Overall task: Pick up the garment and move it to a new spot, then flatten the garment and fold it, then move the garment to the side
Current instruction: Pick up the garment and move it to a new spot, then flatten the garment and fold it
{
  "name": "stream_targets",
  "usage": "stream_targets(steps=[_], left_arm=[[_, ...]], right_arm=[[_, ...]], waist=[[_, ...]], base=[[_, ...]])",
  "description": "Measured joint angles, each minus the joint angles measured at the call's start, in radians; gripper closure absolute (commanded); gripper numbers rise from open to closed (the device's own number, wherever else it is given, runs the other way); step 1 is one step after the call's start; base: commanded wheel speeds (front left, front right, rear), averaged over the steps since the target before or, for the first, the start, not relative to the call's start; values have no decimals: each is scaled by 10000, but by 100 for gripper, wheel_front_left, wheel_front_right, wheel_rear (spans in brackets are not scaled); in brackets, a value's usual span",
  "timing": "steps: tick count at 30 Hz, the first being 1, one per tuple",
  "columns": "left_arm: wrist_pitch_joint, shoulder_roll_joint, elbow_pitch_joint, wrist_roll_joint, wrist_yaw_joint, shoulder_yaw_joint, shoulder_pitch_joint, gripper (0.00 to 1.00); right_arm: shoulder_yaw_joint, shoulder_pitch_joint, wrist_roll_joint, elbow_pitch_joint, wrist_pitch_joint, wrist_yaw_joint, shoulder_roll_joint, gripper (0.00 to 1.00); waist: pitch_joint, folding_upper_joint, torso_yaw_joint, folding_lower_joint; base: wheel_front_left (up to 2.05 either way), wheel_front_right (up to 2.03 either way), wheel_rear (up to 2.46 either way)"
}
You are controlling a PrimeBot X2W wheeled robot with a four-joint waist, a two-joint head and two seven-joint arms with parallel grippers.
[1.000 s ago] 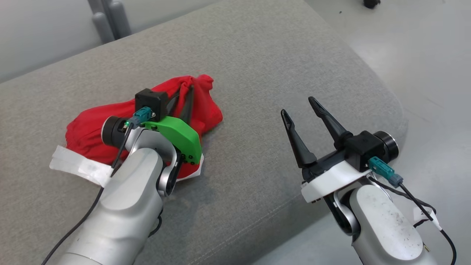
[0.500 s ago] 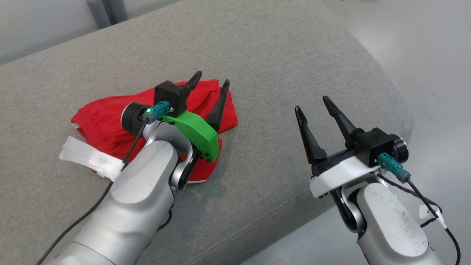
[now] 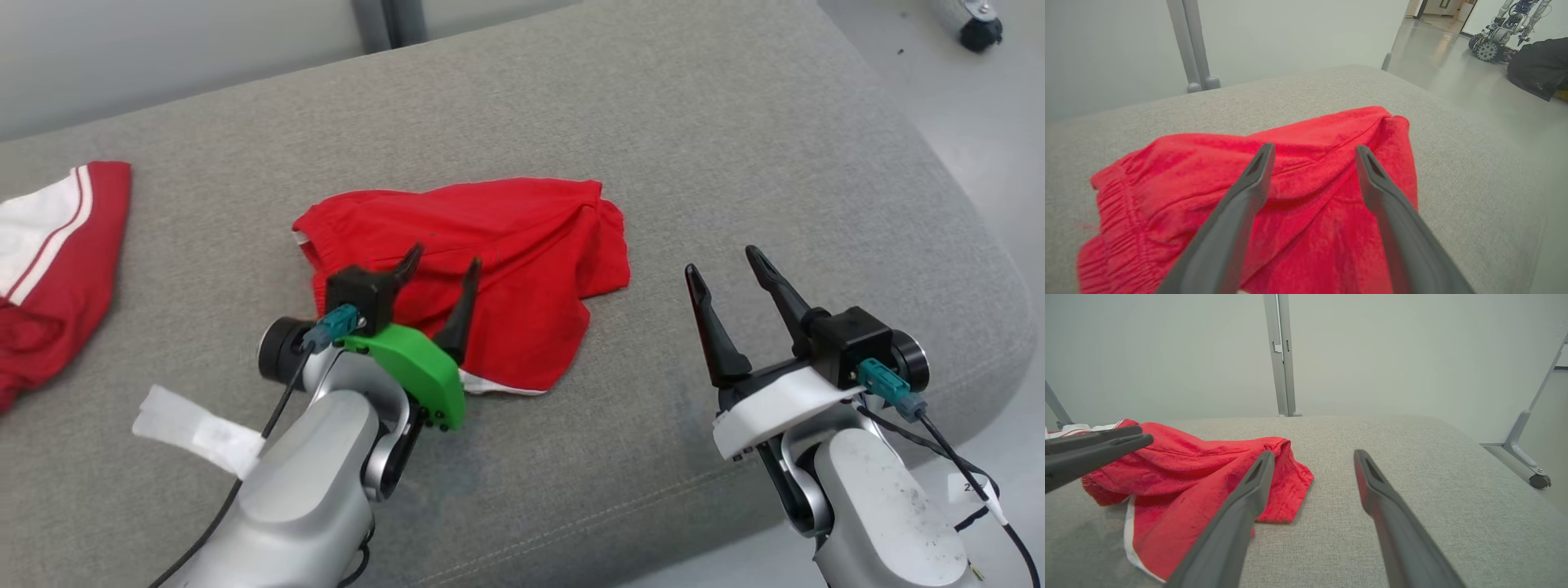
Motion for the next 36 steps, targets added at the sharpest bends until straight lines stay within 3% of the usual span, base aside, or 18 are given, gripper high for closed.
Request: stream_targets(steps=[6,14,23,36], left_arm=[[-2,727,-228,-67,240,675,1193,0],[-2,1335,-328,514,288,846,1875,0],[-2,1685,337,1237,284,265,1979,0],[-2,1601,1078,1246,288,673,2056,0]], right_arm=[[42,135,0,84,0,13,33,0],[71,421,-4,157,0,46,4,0],[307,423,-48,201,2,207,13,0],[265,424,-140,217,2,291,-56,0]], waist=[[-289,0,568,0],[-640,0,772,0],[-690,0,319,0],[-549,0,-614,0]], base=[[0,0,0],[0,0,0],[0,0,0],[0,0,0]])
